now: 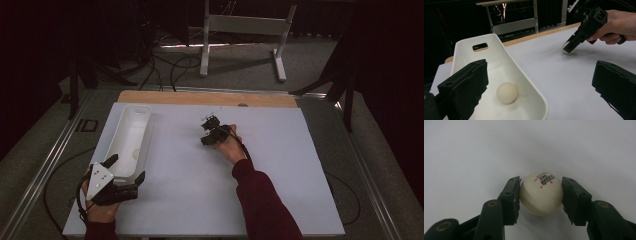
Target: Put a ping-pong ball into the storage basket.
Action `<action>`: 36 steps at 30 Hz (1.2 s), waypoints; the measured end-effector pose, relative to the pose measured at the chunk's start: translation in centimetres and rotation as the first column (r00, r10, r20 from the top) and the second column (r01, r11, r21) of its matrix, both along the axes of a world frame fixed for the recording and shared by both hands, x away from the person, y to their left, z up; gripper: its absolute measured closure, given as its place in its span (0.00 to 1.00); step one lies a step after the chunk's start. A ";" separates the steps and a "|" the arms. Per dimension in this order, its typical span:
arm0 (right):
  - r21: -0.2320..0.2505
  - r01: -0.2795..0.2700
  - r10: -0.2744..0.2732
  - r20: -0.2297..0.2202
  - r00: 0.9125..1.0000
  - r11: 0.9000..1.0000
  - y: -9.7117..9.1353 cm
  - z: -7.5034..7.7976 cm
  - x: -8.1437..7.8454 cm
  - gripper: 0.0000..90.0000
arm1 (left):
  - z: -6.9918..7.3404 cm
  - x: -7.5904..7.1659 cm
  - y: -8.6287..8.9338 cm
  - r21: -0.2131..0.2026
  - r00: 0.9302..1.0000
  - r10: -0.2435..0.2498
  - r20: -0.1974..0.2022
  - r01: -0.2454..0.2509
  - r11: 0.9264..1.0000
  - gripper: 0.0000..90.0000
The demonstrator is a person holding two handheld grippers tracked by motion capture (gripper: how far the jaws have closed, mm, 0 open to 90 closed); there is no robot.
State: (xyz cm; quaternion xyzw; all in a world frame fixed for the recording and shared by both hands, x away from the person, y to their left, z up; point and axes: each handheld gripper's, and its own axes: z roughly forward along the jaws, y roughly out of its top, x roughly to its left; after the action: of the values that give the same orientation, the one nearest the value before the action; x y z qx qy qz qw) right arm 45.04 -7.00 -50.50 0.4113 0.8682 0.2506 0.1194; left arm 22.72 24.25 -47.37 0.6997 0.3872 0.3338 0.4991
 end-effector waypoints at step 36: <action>-0.002 -0.041 0.042 0.038 0.998 0.999 0.7 2.1 -2.1 0.56 | 0.0 0.0 0.0 0.002 1.000 0.003 0.000 -0.003 1.000 0.01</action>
State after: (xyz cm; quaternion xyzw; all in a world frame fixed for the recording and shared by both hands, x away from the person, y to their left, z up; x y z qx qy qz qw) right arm 42.93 -6.33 -48.42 0.3882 0.8743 0.2602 0.1312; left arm 22.69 24.26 -47.36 0.6995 0.3880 0.3350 0.4979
